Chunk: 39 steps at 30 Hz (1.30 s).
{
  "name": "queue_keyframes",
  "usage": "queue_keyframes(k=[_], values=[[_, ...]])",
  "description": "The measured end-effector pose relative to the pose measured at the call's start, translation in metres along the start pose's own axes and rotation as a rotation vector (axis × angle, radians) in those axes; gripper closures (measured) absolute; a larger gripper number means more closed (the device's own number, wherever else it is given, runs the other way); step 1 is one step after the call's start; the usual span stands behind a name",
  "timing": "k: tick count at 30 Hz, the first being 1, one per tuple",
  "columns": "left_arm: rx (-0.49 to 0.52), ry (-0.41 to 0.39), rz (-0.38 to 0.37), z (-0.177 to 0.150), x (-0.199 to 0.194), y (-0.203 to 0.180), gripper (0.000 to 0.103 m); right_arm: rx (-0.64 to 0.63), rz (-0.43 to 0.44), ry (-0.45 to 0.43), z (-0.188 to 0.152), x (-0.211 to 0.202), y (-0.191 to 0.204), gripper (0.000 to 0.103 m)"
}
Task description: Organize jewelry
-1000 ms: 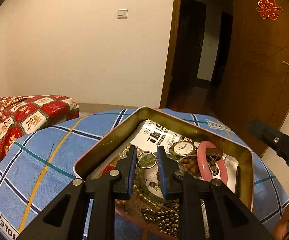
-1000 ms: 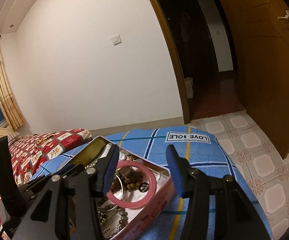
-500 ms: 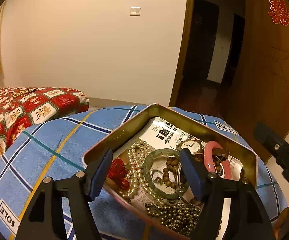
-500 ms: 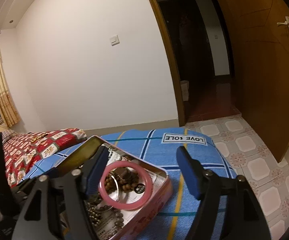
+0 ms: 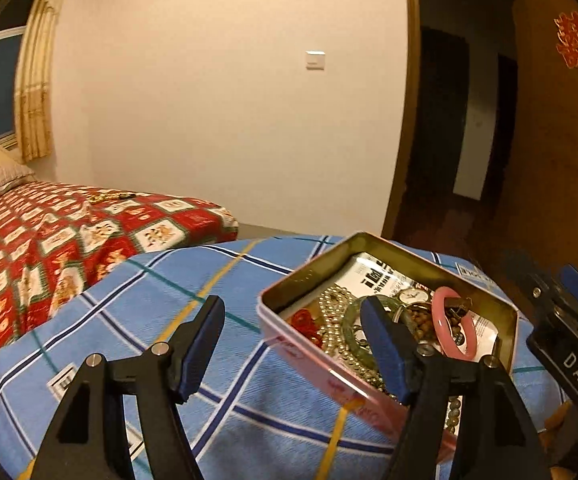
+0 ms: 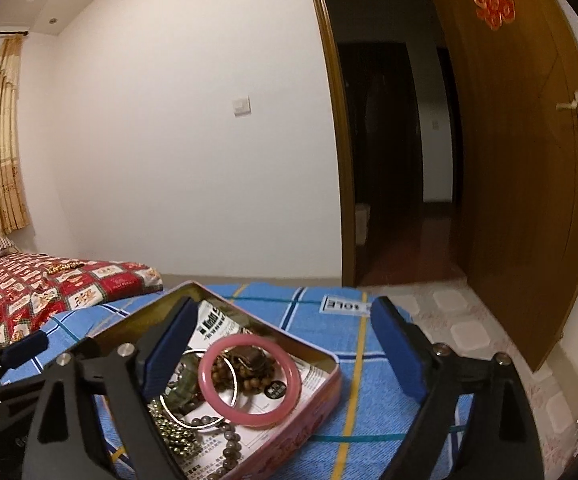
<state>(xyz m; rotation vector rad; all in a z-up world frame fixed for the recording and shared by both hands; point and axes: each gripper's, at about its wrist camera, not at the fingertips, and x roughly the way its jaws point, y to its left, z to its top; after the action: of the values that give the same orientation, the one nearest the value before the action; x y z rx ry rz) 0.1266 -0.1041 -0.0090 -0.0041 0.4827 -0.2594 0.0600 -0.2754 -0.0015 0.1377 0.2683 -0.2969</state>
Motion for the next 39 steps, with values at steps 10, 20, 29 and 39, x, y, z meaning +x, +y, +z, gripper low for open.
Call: queue_keyframes(k=[10,20,29,39], values=[[-0.002,-0.105,0.022,-0.013,-0.037,0.009,0.032,0.05,0.009,-0.088,-0.003,-0.048,-0.002,0.005],[0.045,-0.169,0.049,-0.03,-0.06,0.008,0.032,0.019,-0.021,-0.225,-0.014,-0.082,0.001,0.001],[0.077,-0.209,0.055,-0.037,-0.072,0.002,0.032,0.021,-0.039,-0.247,-0.016,-0.085,0.002,0.0],[0.074,-0.216,0.056,-0.036,-0.073,0.003,0.032,0.002,-0.035,-0.247,-0.018,-0.088,0.004,0.0]])
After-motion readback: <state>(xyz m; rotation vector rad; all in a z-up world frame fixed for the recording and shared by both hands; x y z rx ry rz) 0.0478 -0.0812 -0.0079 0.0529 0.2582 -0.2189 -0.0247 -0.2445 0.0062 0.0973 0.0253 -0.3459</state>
